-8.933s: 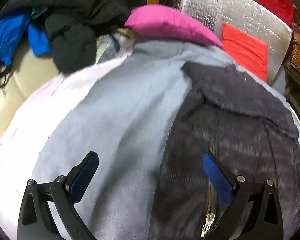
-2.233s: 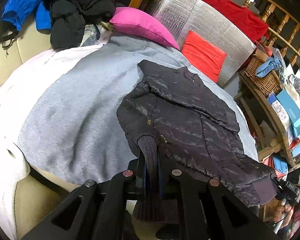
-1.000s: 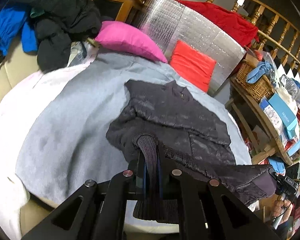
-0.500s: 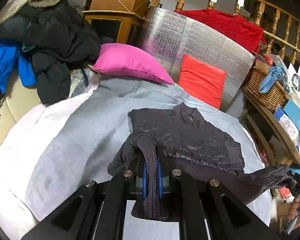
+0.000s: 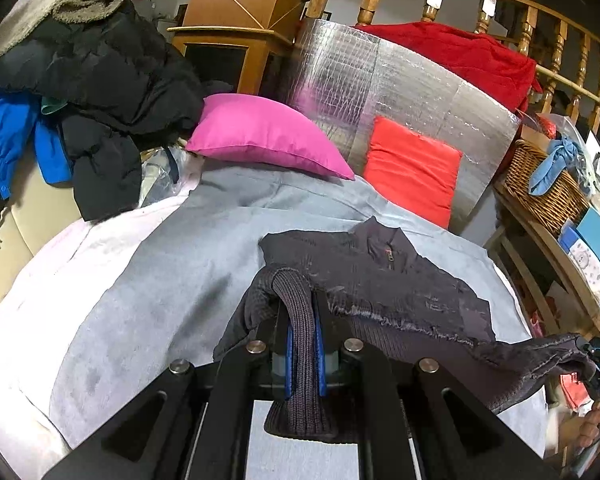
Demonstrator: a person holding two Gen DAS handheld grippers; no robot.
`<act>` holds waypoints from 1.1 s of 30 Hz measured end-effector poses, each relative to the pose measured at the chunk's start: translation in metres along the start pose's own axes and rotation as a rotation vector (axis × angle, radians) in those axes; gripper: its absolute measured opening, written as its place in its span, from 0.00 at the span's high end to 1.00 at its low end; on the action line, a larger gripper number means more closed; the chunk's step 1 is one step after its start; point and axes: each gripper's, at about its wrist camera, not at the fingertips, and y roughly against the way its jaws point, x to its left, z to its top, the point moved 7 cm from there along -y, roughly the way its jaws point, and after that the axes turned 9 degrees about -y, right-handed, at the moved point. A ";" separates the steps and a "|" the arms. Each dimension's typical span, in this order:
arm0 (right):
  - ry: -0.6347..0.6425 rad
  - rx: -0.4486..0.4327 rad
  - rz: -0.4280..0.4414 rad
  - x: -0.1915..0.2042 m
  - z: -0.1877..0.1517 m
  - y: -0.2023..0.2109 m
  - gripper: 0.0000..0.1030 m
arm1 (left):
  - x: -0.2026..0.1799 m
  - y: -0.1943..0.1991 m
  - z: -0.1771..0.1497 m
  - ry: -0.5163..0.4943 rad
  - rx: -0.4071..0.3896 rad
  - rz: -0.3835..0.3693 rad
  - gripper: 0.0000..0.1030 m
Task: Fold large clothes
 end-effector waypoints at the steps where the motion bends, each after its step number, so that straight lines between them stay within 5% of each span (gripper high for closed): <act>1: -0.001 -0.002 0.000 0.000 0.001 0.000 0.92 | 0.000 -0.001 0.001 -0.001 -0.002 0.003 0.91; 33: 0.020 -0.079 0.013 0.019 0.064 -0.053 0.92 | -0.009 -0.072 0.063 -0.031 -0.023 0.048 0.91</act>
